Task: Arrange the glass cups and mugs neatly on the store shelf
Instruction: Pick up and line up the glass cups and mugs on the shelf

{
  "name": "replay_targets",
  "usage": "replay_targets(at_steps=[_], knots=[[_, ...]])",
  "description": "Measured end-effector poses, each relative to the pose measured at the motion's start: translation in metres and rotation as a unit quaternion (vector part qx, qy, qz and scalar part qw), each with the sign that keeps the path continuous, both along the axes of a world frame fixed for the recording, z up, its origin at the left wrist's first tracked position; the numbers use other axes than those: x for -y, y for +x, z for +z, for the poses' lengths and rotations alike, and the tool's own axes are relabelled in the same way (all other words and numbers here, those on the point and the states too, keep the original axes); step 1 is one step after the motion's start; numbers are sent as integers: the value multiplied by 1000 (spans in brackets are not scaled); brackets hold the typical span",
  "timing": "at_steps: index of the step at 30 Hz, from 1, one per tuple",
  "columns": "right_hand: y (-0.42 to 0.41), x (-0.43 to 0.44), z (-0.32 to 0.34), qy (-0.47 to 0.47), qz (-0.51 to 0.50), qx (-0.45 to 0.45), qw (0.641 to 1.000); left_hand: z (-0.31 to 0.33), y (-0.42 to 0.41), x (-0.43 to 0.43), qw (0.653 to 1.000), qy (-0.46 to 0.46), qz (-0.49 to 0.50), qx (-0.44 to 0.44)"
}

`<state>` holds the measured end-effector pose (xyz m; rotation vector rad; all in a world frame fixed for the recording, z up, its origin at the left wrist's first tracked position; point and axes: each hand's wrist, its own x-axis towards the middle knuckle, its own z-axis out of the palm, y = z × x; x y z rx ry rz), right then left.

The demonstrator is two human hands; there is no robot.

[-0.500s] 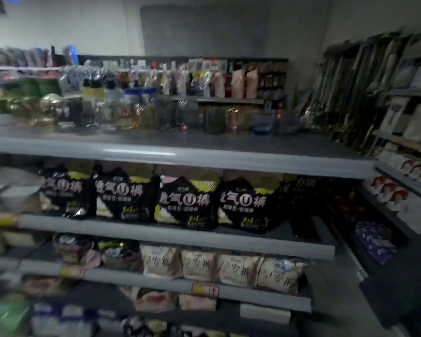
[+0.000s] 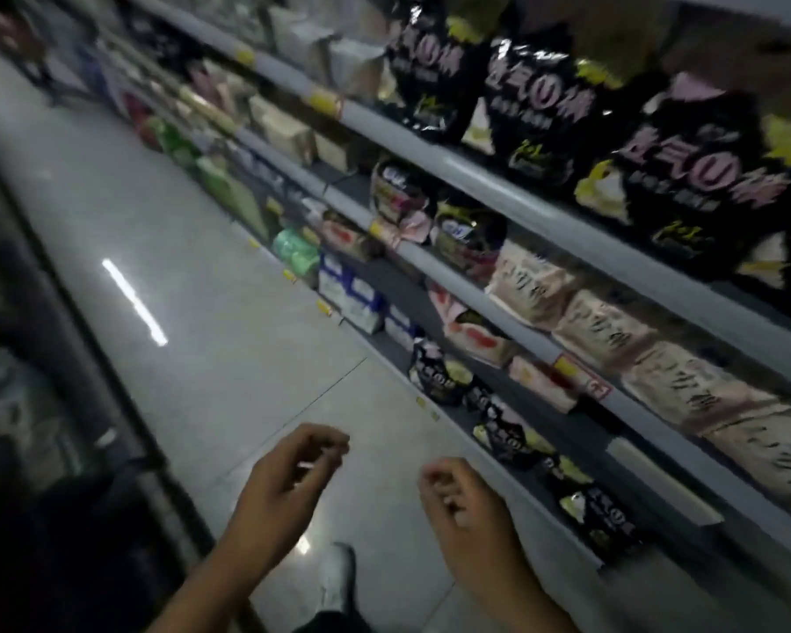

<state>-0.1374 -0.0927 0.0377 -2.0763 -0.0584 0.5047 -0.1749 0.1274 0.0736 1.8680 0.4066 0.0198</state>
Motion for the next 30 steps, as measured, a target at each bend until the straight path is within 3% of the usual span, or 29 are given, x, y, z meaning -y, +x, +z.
replay_targets(at_steps=[8,11,22,30], knots=[[36,-119,26,107,29,75,991,5,-19,-91,989,-8,141,50],[63,-171,25,104,53,89,989,-1,-3,-140,982,-22,177,53],[172,-388,45,72,114,141,981,11,106,-358,987,-17,145,64],[287,-526,2,48,188,116,974,-15,193,-473,976,-23,216,27]])
